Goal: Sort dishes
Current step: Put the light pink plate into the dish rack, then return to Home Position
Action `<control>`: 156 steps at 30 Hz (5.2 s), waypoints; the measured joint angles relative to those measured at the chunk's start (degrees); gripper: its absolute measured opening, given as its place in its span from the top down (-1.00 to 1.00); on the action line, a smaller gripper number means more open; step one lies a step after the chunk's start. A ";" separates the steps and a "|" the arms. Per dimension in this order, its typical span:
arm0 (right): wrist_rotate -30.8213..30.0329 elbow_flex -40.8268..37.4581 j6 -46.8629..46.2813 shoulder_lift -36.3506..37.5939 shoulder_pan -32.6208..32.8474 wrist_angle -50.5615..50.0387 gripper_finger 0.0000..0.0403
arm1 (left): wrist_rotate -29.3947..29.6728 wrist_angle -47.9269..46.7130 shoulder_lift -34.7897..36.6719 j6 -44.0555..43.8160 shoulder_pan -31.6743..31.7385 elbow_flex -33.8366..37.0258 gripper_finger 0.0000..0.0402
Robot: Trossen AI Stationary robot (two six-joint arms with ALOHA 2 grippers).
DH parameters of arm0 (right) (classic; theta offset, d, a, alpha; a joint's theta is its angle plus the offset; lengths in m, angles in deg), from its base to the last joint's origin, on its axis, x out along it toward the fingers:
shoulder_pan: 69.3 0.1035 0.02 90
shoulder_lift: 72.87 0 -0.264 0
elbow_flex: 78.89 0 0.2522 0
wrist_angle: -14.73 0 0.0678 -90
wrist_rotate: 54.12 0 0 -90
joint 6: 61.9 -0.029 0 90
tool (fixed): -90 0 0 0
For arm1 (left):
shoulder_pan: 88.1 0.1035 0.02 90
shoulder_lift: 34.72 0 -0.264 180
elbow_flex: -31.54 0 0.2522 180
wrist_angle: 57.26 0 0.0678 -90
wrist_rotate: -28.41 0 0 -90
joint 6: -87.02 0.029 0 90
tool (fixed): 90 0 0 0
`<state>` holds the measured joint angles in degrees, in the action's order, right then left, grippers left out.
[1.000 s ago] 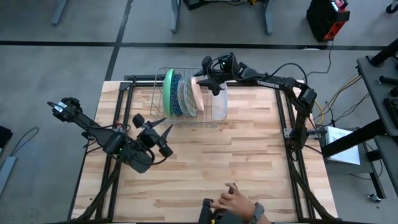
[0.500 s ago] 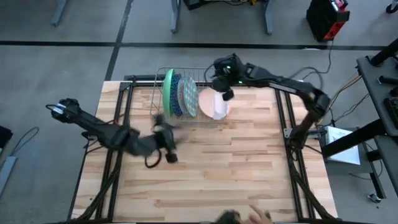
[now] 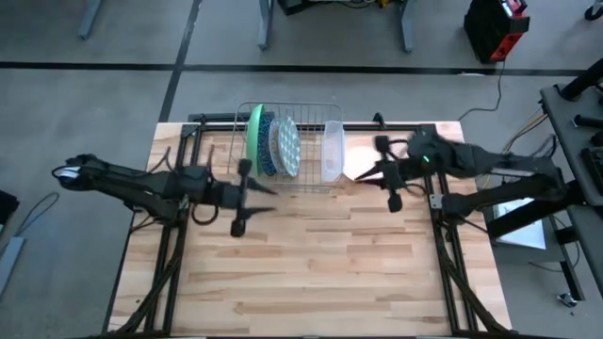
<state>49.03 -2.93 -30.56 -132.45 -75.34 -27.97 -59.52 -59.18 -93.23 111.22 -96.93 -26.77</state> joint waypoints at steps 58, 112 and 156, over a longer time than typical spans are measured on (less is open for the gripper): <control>-15.57 -24.37 -48.83 14.98 -8.36 31.11 1.00 | 15.44 4.32 18.13 -13.87 -0.86 13.53 0.24; 51.16 20.46 -35.52 -46.74 -23.39 25.66 0.75 | 15.38 7.19 18.42 -16.32 -0.88 12.32 0.24; 10.94 -23.81 -18.50 7.55 13.27 31.95 0.69 | -4.14 -3.54 8.65 -2.26 0.71 12.14 0.24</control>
<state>59.97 -26.74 -49.06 -124.90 -62.08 3.98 -63.65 -62.72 -84.58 108.96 -96.23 -14.63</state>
